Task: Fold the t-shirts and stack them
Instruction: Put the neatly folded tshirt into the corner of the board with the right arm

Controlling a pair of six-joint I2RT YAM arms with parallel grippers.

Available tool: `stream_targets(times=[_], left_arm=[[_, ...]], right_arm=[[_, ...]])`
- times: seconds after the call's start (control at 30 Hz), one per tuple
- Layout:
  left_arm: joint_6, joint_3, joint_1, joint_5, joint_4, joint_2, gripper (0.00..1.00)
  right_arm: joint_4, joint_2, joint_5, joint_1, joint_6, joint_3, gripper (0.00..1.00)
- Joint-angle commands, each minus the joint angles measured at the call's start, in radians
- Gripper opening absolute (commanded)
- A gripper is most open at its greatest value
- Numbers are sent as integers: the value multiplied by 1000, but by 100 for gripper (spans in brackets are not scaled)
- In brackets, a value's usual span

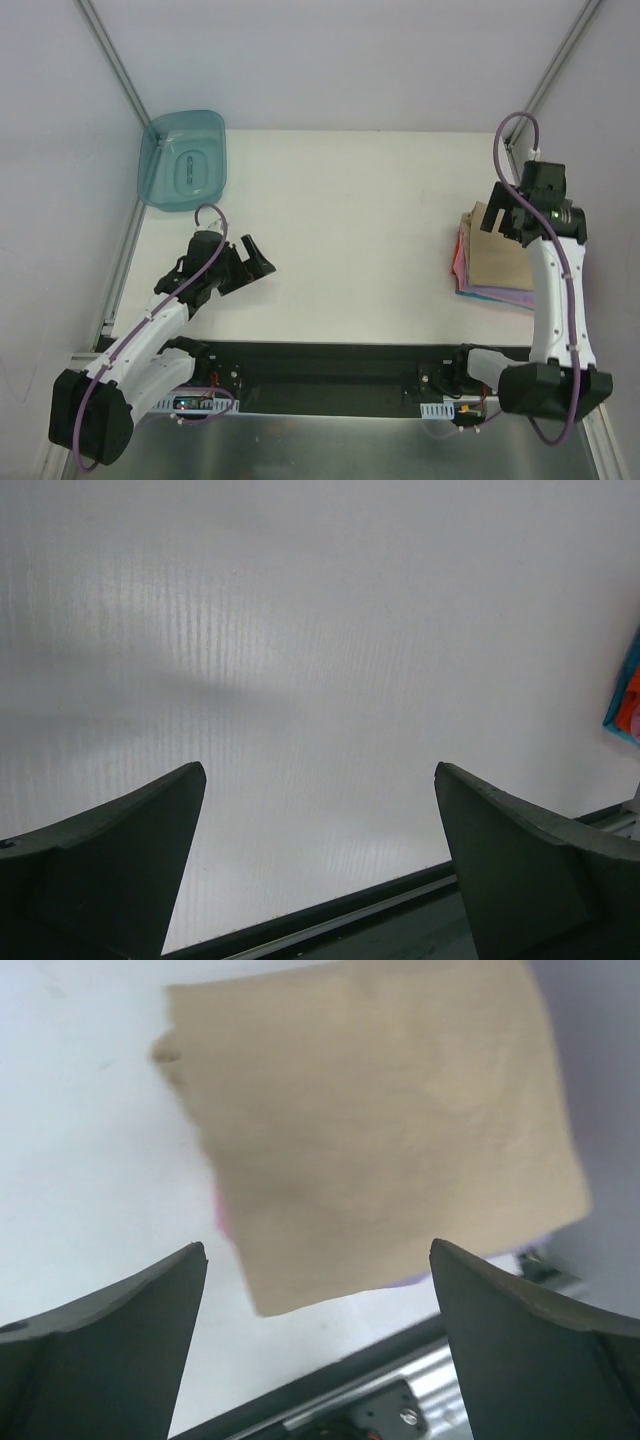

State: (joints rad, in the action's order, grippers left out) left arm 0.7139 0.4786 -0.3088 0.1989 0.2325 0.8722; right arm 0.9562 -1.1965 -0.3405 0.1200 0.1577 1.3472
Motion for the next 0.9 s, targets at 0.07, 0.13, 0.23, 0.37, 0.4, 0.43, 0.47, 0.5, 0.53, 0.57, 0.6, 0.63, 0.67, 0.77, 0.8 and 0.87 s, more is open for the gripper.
stream_targets(times=[0.07,0.13,0.23,0.37,0.4,0.43,0.47,0.5,0.53,0.57,0.6,0.63,0.67,0.77,0.8,0.87], left_arm=[[-2,64,-7,-44,36,-71,99],[-7,74,-7,-58,56,-87,99],[-17,95,-7,-87,82,-104,99],[-34,118,-7,-93,105,-105,99],[-42,121,-7,-98,110,-104,99],[-44,124,-7,-107,117,-105,99],[-44,123,-7,-125,123,-107,99],[-44,118,-7,-134,126,-114,99],[-44,112,-7,-144,128,-119,99],[-44,103,-7,-163,129,-128,99],[-44,95,-7,-173,134,-134,99],[-44,89,-7,-185,136,-140,99],[-42,77,-7,-194,139,-154,99],[-34,55,-7,-243,145,-179,99],[-33,51,-7,-253,145,-185,99],[-33,46,-7,-273,149,-194,100]], right_arm=[[-339,233,492,-5,-33,-253,97],[-387,290,590,-11,-46,-307,97],[-480,345,669,-63,-69,-426,97],[-609,341,678,-198,-110,-575,97],[-670,336,664,-219,-118,-629,97],[-703,327,654,-236,-141,-654,97],[-736,322,646,-267,-145,-678,97],[-799,316,644,-279,-145,-703,97],[-824,310,634,-292,-145,-738,97],[-847,301,612,-313,-145,-756,97],[-870,292,601,-319,-142,-767,97],[-872,282,591,-322,-141,-781,97],[-875,264,575,-327,-139,-787,97],[-887,242,517,-327,-144,-809,97],[-908,236,518,-329,-147,-815,97],[-927,232,531,-330,-149,-815,97]])
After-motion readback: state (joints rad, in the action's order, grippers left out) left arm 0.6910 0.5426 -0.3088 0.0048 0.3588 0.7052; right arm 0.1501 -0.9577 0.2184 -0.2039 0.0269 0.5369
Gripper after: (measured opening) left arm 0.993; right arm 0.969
